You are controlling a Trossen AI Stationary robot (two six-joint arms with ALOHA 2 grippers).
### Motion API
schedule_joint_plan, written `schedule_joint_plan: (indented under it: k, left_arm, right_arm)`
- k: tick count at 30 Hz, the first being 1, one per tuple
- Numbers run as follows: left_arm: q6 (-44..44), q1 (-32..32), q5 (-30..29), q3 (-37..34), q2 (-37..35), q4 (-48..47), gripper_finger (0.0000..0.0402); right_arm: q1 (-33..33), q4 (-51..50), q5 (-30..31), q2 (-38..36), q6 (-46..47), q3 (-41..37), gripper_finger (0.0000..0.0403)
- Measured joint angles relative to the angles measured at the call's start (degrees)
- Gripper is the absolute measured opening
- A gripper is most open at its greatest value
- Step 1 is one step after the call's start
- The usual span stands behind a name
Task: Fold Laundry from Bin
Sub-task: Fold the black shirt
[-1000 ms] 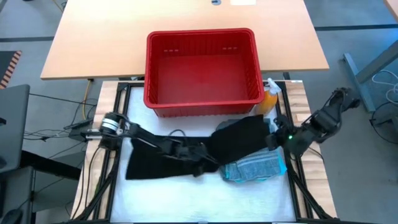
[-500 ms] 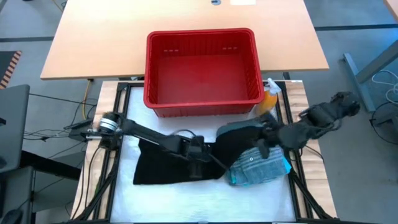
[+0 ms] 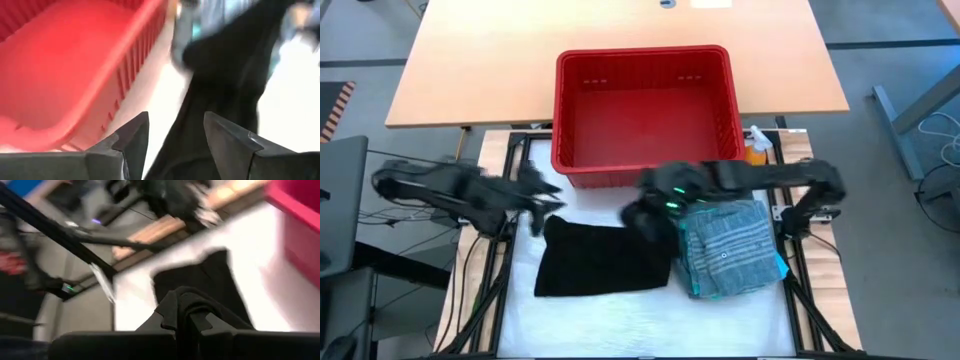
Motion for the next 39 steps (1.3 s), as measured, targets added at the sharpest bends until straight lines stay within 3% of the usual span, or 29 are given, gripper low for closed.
schedule_joint_plan:
  k: [6,12,15,18,26,32,37,39]
  left_arm:
    - [-8.0,-1.2,-2.9,-5.8,-18.7,2.8,0.0183]
    - [-4.6,-1.2,-4.3,-8.3,-24.1,3.4,0.0183]
    - [-1.2,-1.2,-5.4,-8.4,-24.0,3.4,0.0183]
    - [1.5,-1.2,-6.3,-8.4,-22.9,3.5,0.0183]
    - [4.9,-1.2,-8.5,-8.4,-19.3,3.5,0.0183]
    - [5.1,-1.2,-7.2,-8.4,-16.8,3.5,0.0183]
    - [4.3,-1.2,-6.5,-8.4,-15.5,3.5,0.0183]
    - [3.0,-1.2,-1.9,-8.6,-14.1,3.8,0.0183]
  right_arm:
    - [-3.8,18.4,-20.0,21.9,-0.8,12.8,0.0023]
    - [-2.9,29.8,-34.4,46.9,9.8,33.4,0.0041]
    - [-2.6,47.7,-37.3,50.0,22.0,27.6,0.0065]
    - [-3.0,49.1,-39.8,51.1,25.5,27.0,0.0094]
    - [-3.6,40.6,-38.8,47.3,20.2,27.2,0.017]
    - [-6.1,11.1,-27.3,38.8,6.5,27.3,0.0168]
    - [-6.7,-6.2,-27.7,34.5,1.4,27.2,0.0163]
    - [-5.8,-14.4,-26.4,31.9,-1.3,27.1,0.0162]
